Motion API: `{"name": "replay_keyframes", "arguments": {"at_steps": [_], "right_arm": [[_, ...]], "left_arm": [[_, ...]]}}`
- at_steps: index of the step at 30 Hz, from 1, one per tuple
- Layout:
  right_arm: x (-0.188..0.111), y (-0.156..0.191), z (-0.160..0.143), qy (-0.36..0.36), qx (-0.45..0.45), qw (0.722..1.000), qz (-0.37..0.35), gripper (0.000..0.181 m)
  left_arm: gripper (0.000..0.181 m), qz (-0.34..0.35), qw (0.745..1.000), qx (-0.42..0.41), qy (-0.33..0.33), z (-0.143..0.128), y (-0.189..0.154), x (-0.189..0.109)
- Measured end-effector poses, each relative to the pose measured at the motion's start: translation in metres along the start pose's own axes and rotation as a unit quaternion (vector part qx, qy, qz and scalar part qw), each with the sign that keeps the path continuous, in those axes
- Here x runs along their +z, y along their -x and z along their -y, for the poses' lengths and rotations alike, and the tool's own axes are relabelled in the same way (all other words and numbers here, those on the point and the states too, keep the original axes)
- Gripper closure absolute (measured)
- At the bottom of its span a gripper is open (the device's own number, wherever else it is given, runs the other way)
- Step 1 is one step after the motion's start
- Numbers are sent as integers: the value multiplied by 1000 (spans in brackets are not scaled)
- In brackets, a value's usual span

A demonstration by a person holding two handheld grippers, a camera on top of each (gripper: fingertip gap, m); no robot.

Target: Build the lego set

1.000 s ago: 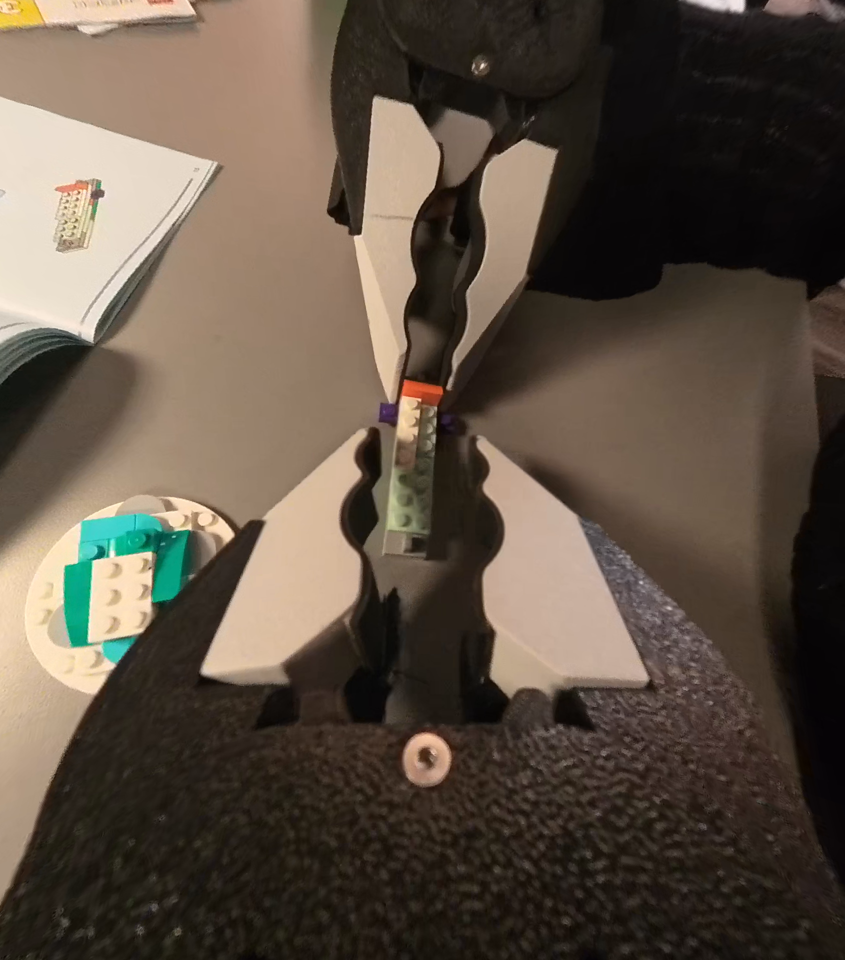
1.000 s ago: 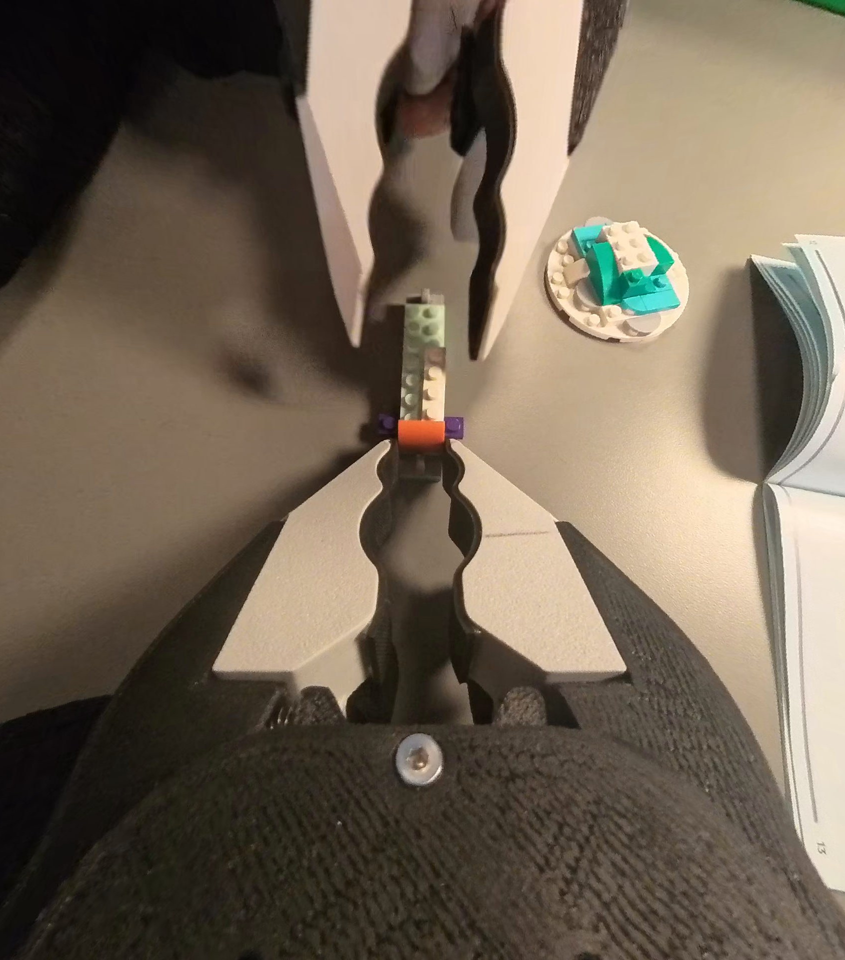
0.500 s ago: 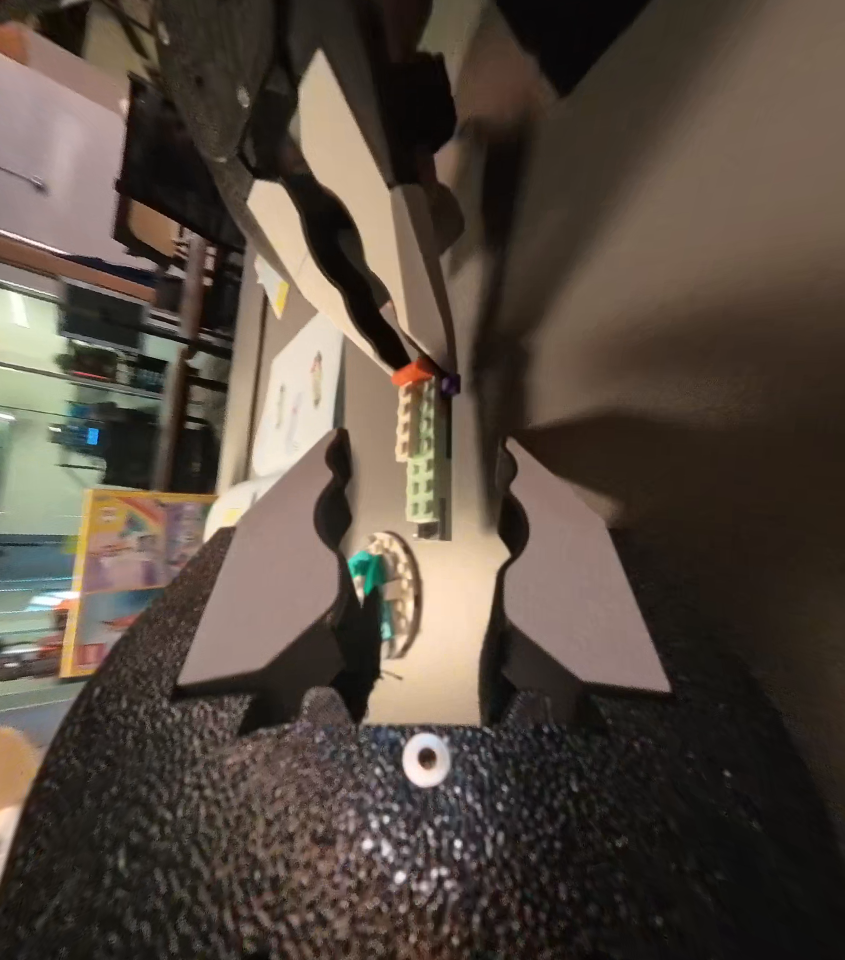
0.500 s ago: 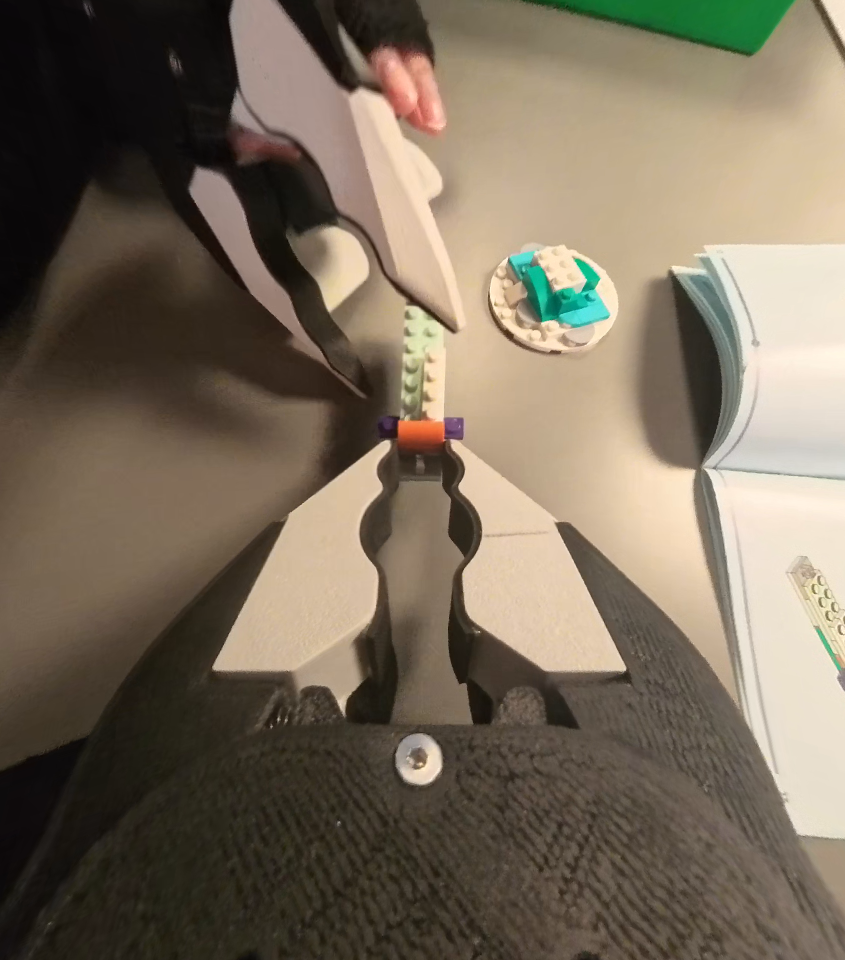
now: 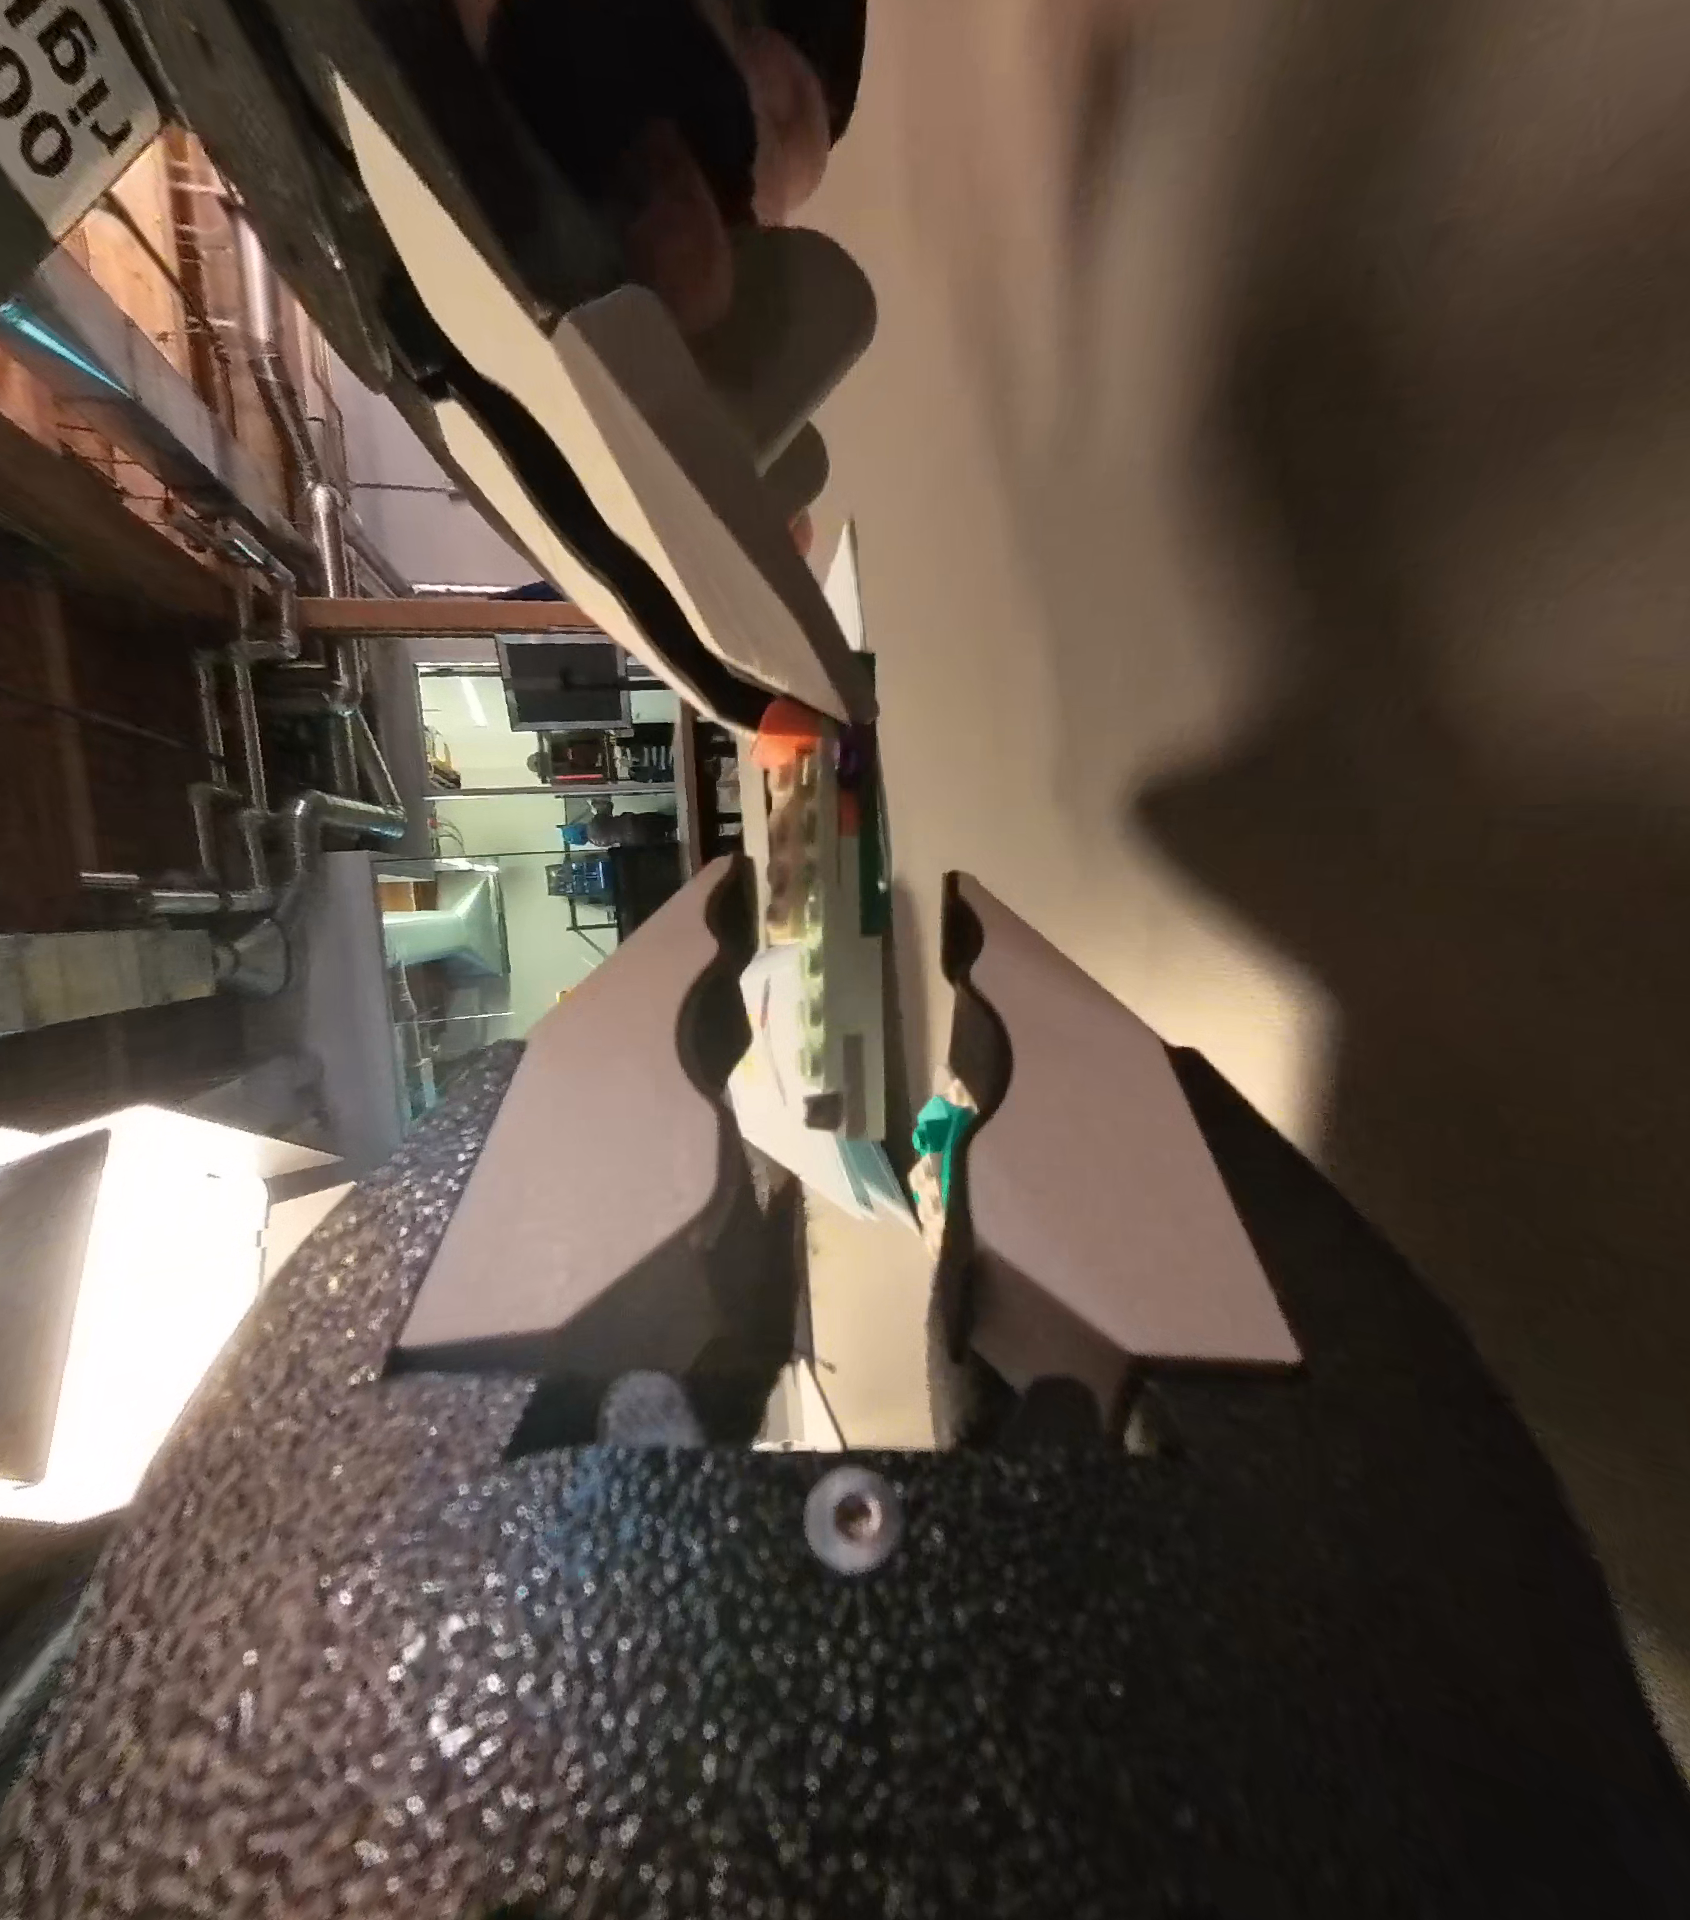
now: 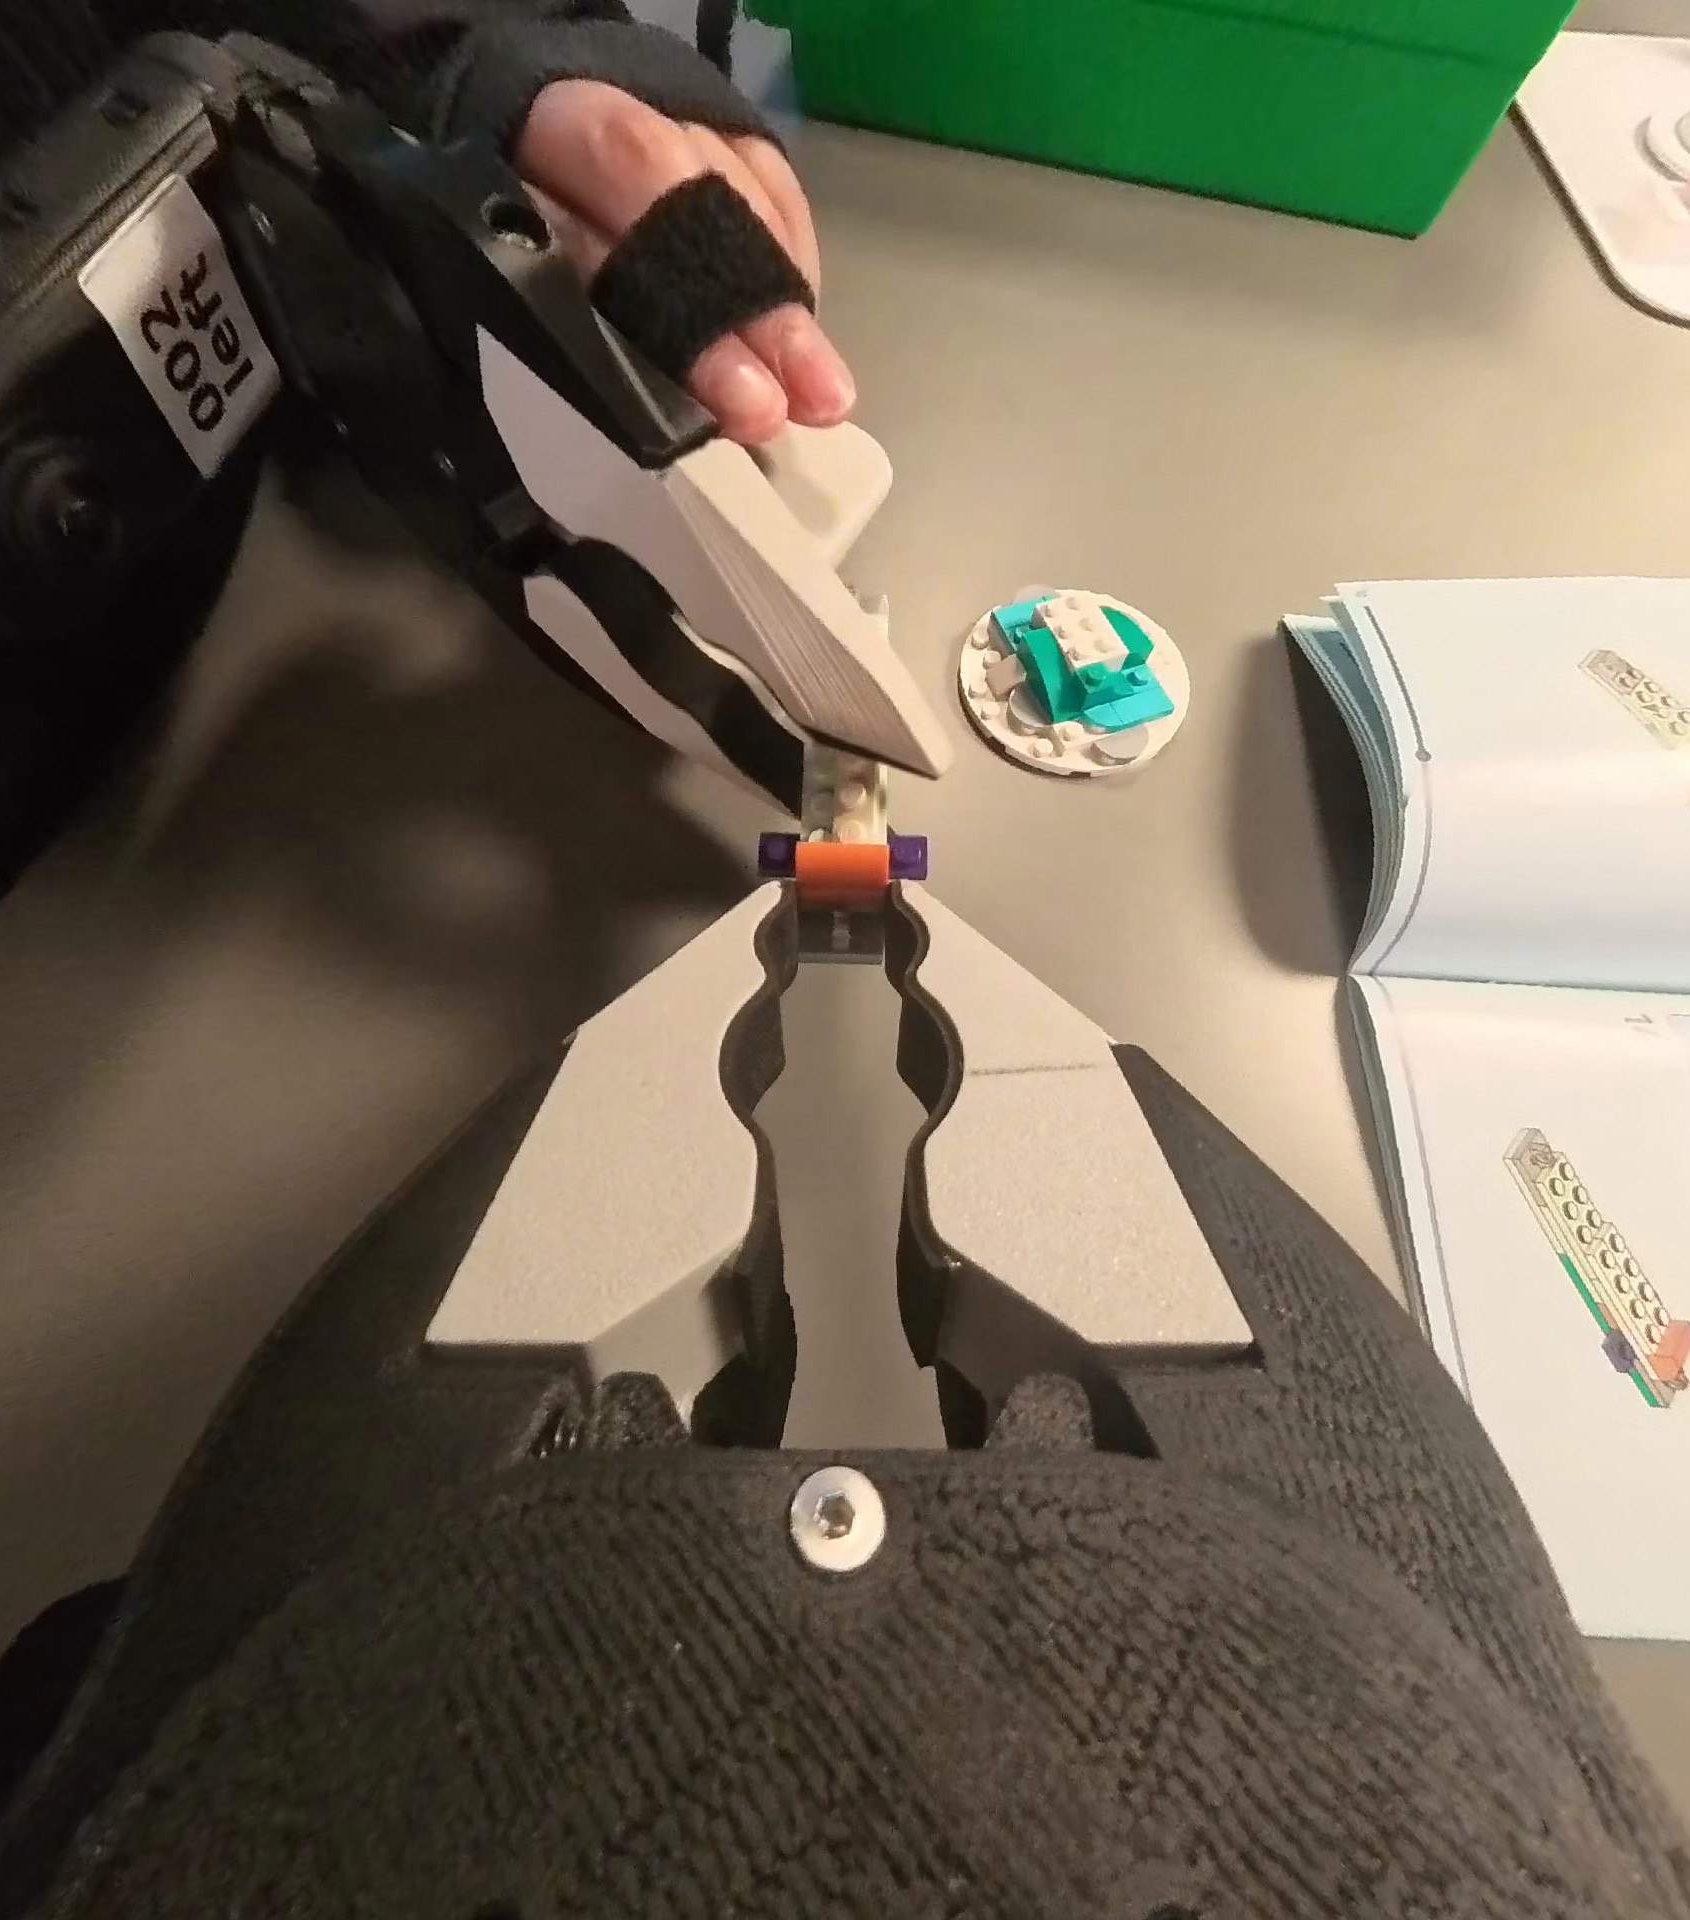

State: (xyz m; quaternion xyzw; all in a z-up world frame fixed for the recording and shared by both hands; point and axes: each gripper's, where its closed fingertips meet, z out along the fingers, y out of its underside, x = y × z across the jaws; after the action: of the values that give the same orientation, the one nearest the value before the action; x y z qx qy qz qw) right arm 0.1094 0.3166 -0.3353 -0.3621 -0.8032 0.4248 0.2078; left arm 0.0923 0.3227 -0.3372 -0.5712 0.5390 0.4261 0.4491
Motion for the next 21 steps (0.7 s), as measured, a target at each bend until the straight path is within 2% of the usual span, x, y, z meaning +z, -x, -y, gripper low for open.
{"name": "replay_keyframes", "arguments": {"at_steps": [8,15,21], "right_arm": [[4,3,-2,5,4,1000,8,167],[4,3,0,-3,9,1000,12,167],[6,4,-4,5,17,1000,15,167]], "left_arm": [[164,-2,1000,11,24,-7,-1,4],[165,12,999,29,20,-7,1,3],[167,21,997,76,10,-5,3,1]]}}
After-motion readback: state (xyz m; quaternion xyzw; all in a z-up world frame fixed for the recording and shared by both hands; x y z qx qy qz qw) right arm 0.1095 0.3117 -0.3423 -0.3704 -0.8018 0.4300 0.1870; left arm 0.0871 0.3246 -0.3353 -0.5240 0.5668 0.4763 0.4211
